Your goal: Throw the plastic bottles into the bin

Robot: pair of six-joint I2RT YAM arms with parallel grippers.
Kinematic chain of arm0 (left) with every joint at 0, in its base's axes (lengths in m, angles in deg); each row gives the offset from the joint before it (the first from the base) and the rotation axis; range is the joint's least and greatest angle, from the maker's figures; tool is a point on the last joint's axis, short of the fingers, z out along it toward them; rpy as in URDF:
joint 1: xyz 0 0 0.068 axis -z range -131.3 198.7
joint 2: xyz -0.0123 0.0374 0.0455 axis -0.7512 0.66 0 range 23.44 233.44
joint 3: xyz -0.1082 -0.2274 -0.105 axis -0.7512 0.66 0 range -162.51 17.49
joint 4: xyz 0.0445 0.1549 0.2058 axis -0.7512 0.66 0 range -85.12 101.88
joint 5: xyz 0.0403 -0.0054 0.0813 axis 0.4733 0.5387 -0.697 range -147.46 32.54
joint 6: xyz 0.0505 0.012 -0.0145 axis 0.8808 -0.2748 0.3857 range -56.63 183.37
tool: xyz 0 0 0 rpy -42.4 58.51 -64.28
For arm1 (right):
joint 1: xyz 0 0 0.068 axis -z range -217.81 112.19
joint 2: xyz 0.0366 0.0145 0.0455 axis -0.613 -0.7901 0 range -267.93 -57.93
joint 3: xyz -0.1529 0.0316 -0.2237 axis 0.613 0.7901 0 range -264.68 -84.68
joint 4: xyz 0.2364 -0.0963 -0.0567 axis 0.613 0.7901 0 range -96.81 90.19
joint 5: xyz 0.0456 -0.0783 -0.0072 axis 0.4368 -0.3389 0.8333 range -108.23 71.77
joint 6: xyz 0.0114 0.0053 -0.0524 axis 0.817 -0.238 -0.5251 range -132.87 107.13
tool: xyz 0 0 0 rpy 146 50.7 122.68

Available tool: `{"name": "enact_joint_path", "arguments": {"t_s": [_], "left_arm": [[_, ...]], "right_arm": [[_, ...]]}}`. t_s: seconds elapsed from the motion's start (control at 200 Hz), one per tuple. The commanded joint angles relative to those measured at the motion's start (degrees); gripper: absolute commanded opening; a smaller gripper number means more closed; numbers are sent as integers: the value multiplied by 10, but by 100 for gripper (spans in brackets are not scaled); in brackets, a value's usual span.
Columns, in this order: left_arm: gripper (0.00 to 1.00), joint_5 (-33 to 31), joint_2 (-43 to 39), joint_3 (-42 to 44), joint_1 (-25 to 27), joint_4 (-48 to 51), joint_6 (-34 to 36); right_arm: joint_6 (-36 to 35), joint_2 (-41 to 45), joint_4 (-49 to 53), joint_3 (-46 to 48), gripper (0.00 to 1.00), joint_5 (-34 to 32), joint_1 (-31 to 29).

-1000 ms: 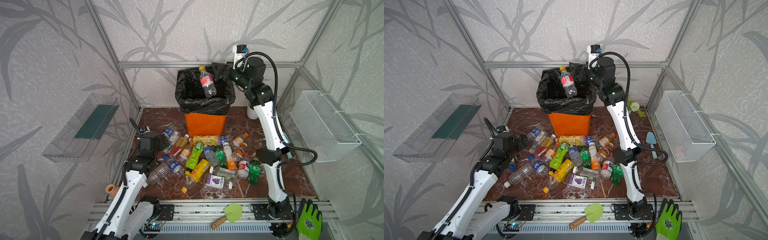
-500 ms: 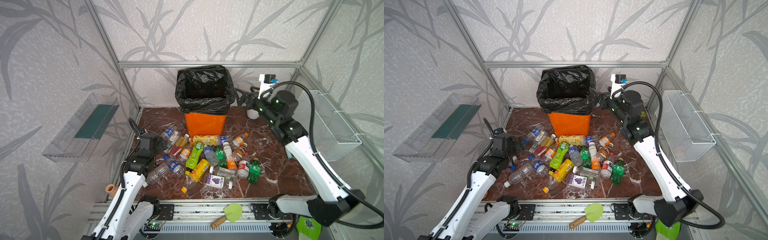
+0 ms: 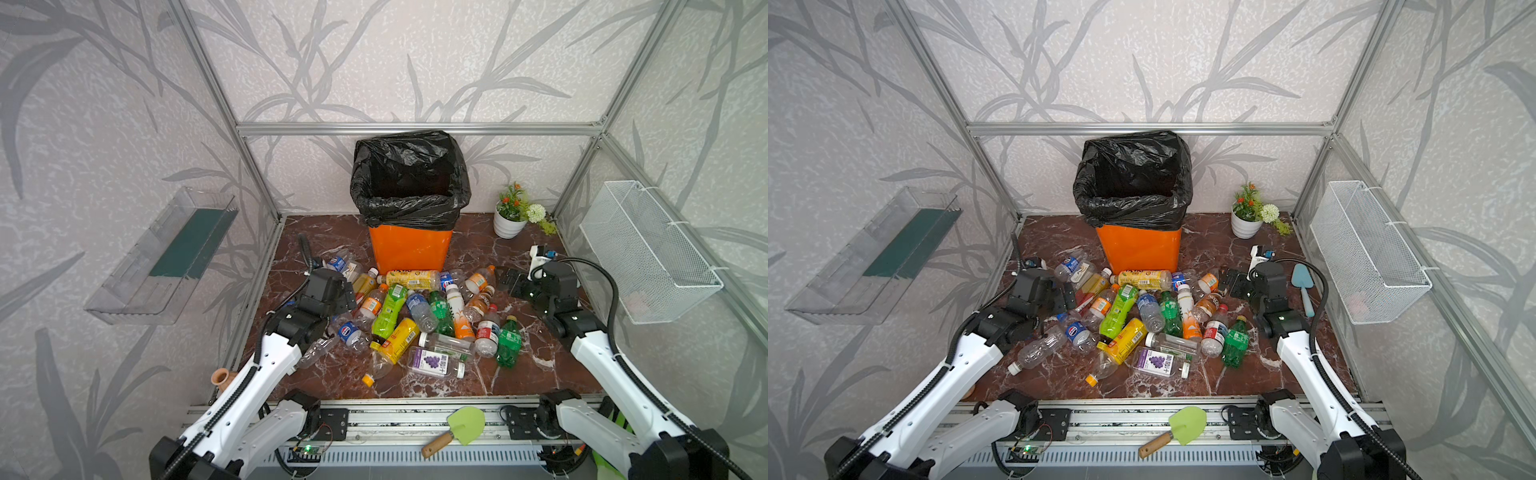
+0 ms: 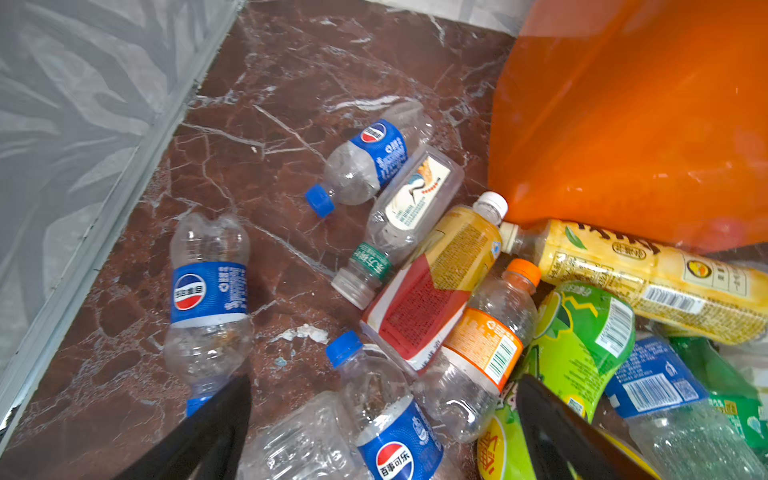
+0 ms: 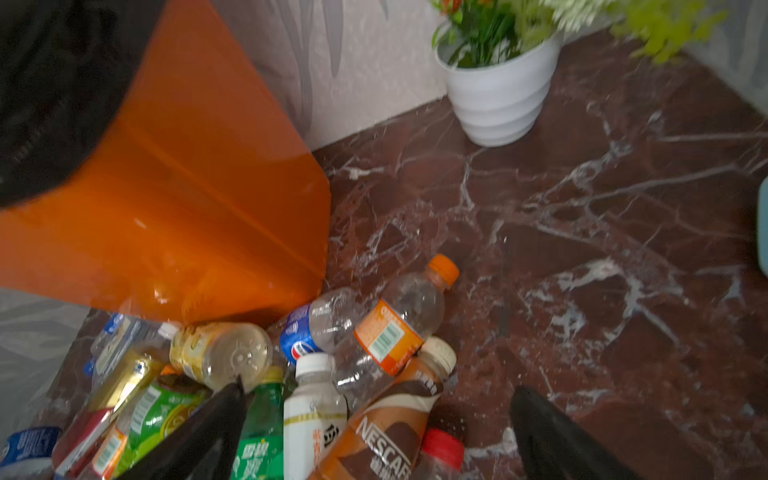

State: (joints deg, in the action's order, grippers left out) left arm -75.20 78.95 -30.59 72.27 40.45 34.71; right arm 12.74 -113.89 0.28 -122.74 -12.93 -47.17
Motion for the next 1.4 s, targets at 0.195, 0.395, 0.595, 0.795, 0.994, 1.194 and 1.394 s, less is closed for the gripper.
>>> {"name": "enact_joint_path", "arguments": {"t_s": [0.195,0.395,0.595,0.795,0.994,1.194,1.394], "left_arm": [[99,-23,38,-7,47,-52,2],[99,-26,38,-2,49,-75,23],[99,-24,49,-2,48,-87,38],[99,-19,59,-1,49,-97,43],[99,-39,66,-9,49,-88,39],[99,-54,60,-12,49,-78,38],[99,-58,57,-10,48,-78,36]], "right_arm": [[28,-3,189,-9,97,-37,0],[60,25,271,26,89,-66,0],[82,63,312,66,74,-80,0],[95,79,332,89,73,-63,-1],[103,64,310,106,78,-50,-21],[103,27,283,112,78,-47,-29],[103,-28,254,112,75,-53,-29]]}}
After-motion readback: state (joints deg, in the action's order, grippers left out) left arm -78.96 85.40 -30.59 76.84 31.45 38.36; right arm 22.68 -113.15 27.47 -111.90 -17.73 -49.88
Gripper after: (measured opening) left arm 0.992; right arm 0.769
